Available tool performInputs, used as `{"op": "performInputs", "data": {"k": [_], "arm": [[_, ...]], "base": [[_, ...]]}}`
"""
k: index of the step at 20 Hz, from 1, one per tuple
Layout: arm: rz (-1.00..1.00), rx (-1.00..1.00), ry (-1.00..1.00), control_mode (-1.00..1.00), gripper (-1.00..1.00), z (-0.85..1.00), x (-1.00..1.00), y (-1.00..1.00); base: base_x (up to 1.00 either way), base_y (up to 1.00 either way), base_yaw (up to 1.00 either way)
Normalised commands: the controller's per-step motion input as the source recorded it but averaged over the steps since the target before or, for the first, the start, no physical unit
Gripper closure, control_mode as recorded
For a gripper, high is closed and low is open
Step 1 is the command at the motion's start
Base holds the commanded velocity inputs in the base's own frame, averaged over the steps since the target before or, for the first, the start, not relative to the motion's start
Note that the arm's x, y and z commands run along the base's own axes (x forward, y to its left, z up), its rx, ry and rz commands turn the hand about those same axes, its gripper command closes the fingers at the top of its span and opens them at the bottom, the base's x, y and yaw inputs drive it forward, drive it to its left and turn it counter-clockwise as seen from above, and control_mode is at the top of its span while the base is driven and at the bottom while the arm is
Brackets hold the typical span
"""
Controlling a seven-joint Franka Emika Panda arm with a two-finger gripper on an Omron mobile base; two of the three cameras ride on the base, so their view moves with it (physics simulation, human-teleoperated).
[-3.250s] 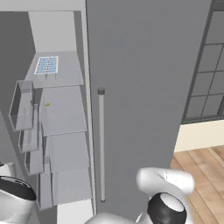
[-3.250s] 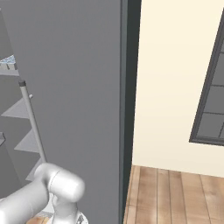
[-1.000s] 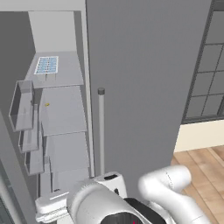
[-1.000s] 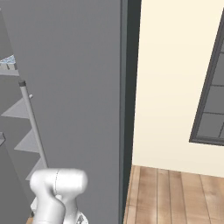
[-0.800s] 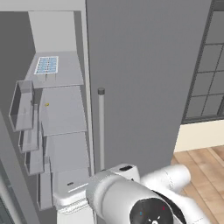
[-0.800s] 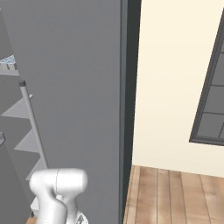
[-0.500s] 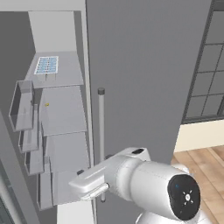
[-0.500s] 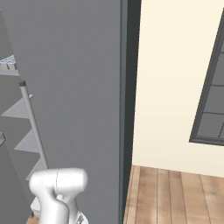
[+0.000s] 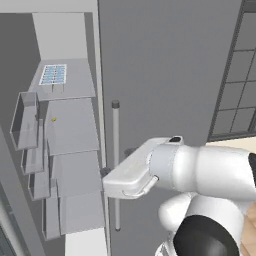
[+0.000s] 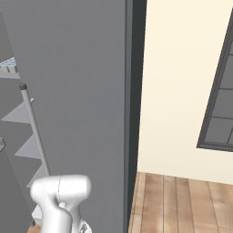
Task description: Open the freezer door, pick up the ice cube tray from the freezer, and place it on the dining counter.
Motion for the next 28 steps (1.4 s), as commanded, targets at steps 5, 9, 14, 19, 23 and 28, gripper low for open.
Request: {"op": "performInputs", "data": {"k": [5,9,14,19,23,28], "arm": [[0.27,0.06,-0.09,-1.0,-1.0,0.18,0.0,-0.03],[0.25,0.06,-0.21,-1.0,-1.0,0.0,0.0,0.0],[0.18,0.13,-0.28,-1.0,-1.0,0.05,0.01,0.0],[0.12,0.14,-0.23,-1.0,-1.0,0.01,0.12,0.03],[0.1,0.09,-0.05,-1.0,-1.0,0.0,0.13,0.15],[0.05,0.01,0.0,-1.0,-1.0,-0.02,0.26,0.39]], "base": [[0.0,0.0,0.0],[0.0,0.0,0.0],[0.0,0.0,0.0],[0.0,0.0,0.0],[0.0,0.0,0.0],[0.0,0.0,0.0]]}}
